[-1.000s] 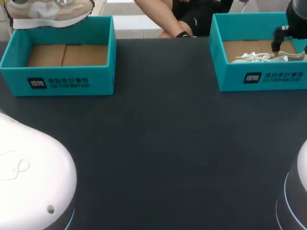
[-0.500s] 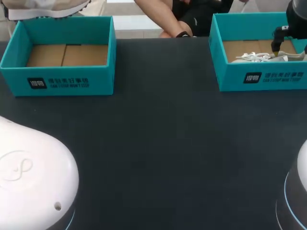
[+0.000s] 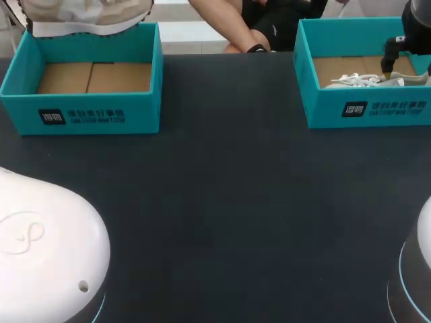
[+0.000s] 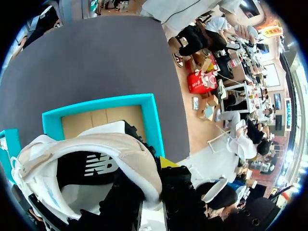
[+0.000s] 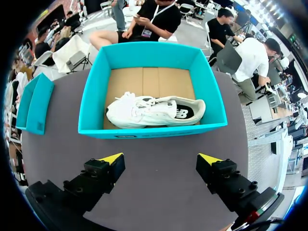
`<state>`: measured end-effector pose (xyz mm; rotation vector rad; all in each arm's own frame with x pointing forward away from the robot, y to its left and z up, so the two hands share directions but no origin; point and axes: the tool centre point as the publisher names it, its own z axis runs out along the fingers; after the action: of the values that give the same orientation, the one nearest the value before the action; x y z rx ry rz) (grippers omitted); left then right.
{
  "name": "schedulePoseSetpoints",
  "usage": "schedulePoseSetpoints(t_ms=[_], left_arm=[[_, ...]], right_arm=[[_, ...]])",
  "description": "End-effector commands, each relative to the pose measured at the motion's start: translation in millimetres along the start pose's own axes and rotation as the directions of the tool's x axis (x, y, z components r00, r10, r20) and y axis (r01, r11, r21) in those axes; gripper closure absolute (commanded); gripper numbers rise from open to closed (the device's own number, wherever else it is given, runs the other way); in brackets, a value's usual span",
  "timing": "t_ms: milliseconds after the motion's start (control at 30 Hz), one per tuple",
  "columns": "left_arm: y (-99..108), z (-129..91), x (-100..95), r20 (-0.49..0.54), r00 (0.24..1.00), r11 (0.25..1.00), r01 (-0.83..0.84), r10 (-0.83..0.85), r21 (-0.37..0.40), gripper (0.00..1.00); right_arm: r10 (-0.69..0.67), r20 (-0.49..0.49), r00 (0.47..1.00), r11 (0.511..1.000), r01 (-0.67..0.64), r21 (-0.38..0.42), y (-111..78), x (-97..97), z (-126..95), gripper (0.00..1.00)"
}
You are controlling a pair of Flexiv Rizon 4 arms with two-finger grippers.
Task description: Take the shoe out of the shoebox, open the shoe tongue, remove and reinsert the insole, then place the shoe into the shoebox
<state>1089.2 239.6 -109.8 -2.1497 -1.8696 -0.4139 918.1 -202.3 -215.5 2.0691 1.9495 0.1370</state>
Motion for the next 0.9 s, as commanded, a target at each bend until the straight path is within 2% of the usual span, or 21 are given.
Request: schedulePoseSetpoints(t_ms=[33,133,333,367,500,700,900], left_arm=[[-48.9,-17.2,-27.7,-0.035,0.999,0.994,0.012,-0.016,-0.108,1.00],[-65.6,-27.5,-51.1,0.006,0.999,0.993,0.036,-0.036,-0.116,1.00],[-91.8,-45.0,-92.0,0.019,0.999,0.994,0.052,-0.051,-0.097,1.00],[-97.5,-49.7,-99.6,-0.004,0.998,0.993,0.056,-0.056,-0.109,1.00],[-116.6,-64.2,-121.8,0.027,0.997,0.993,0.068,-0.066,-0.091,1.00],[-144.4,-84.9,-158.4,0.016,0.998,0.993,0.066,-0.065,-0.093,1.00],[-144.4,-84.9,-158.4,0.016,0.998,0.993,0.066,-0.065,-0.093,1.00]], right_arm=[[0.001,-0.001,1.000,1.000,-0.001,-0.002,-0.7,0.4,0.7,0.00],[0.001,-0.001,1.000,1.000,-0.001,-0.002,-0.7,0.4,0.7,0.00],[0.001,-0.001,1.000,1.000,-0.001,-0.002,-0.7,0.4,0.7,0.00],[0.001,-0.001,1.000,1.000,-0.001,-0.002,-0.7,0.4,0.7,0.00],[0.001,-0.001,1.000,1.000,-0.001,-0.002,-0.7,0.4,0.7,0.00],[0.001,-0.001,1.000,1.000,-0.001,-0.002,-0.7,0.4,0.7,0.00],[0.001,-0.001,1.000,1.000,-0.001,-0.002,-0.7,0.4,0.7,0.00]])
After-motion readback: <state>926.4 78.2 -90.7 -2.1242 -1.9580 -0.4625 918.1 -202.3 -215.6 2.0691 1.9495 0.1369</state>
